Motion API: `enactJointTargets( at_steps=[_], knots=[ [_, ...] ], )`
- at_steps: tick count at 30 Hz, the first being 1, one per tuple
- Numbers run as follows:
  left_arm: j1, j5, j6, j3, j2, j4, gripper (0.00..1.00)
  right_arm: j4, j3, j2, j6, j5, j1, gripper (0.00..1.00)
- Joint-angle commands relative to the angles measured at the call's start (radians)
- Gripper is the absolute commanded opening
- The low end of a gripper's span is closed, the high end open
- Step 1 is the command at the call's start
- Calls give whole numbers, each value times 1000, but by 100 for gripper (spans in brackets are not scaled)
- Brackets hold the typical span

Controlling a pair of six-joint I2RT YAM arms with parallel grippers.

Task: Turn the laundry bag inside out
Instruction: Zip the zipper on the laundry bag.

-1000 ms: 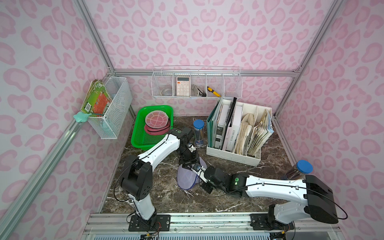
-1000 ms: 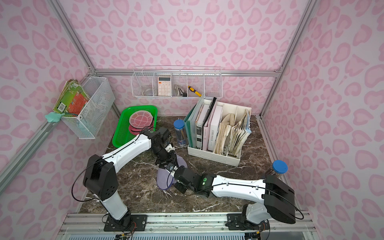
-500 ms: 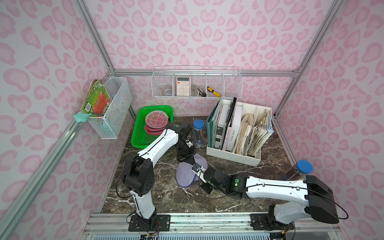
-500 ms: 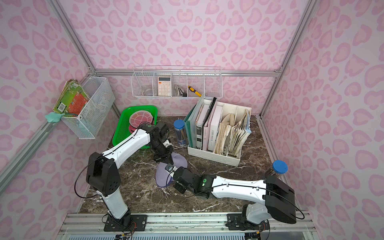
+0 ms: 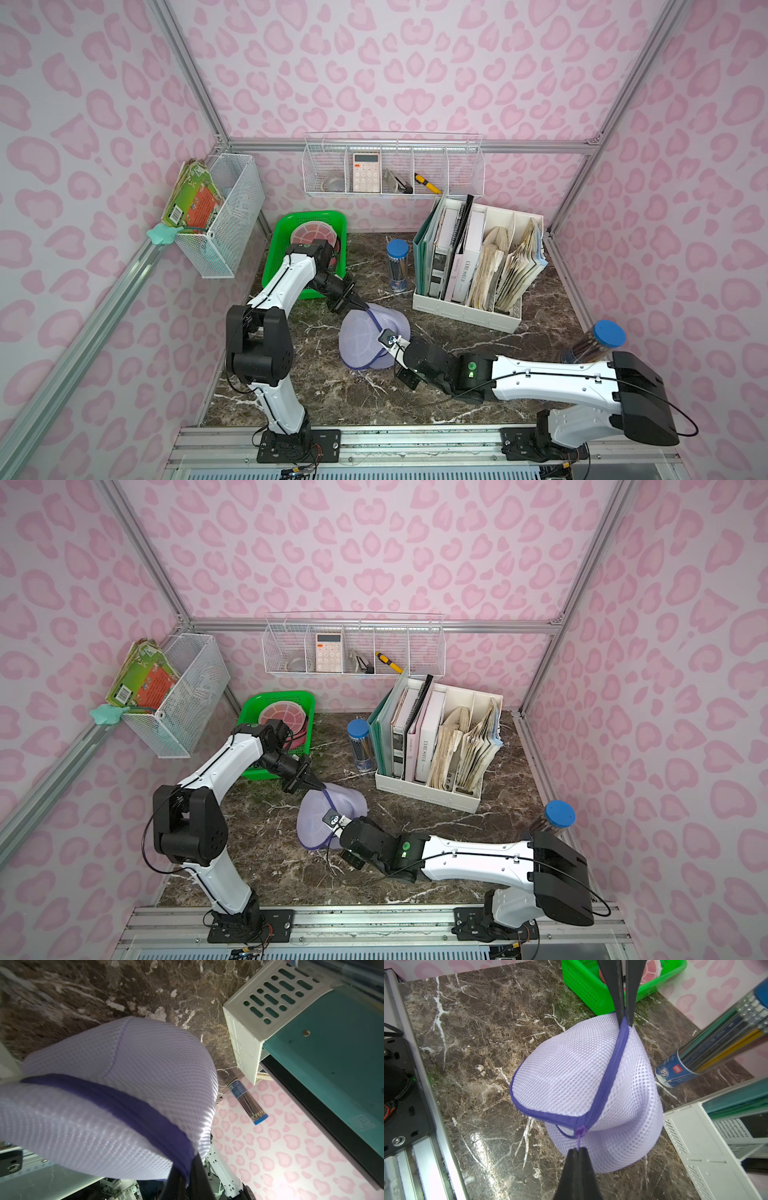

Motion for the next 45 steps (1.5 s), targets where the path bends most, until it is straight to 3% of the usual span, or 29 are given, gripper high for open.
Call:
enactJointTargets(
  at_steps=[1,6,8,17,30,34,36,38,41,45],
  knots=[
    [7,31,-44,-21,-4,167,4,-54,-1,-12,5,-21,7,0],
    [2,25,18,-64,-61,159,43,-10,-14,-27,13,-52,-45,0],
    [-3,-2,64,-63,-100,143,49,14,-27,-40,11,-73,-66,0],
    [-163,-109,294,-100,-205,28,48,34,-31,-26,-11,-104,-95,0],
    [-375,-276,381,-1,-98,-42,50,13,-2,0,-14,-126,-95,0],
    [-405,-301,384,4,-81,-46,41,12,-3,-3,-13,-125,-95,0],
    [-407,-301,381,10,-67,-47,26,10,-3,-3,-14,-126,-94,0],
    [-407,-302,377,16,-58,-48,20,5,-3,-4,-16,-126,-93,0],
    [-407,-300,373,27,-51,-48,3,1,-3,-6,-16,-124,-93,0],
    [-406,-319,363,30,-46,-44,0,-4,-7,-8,-12,-121,-89,0]
  ],
)
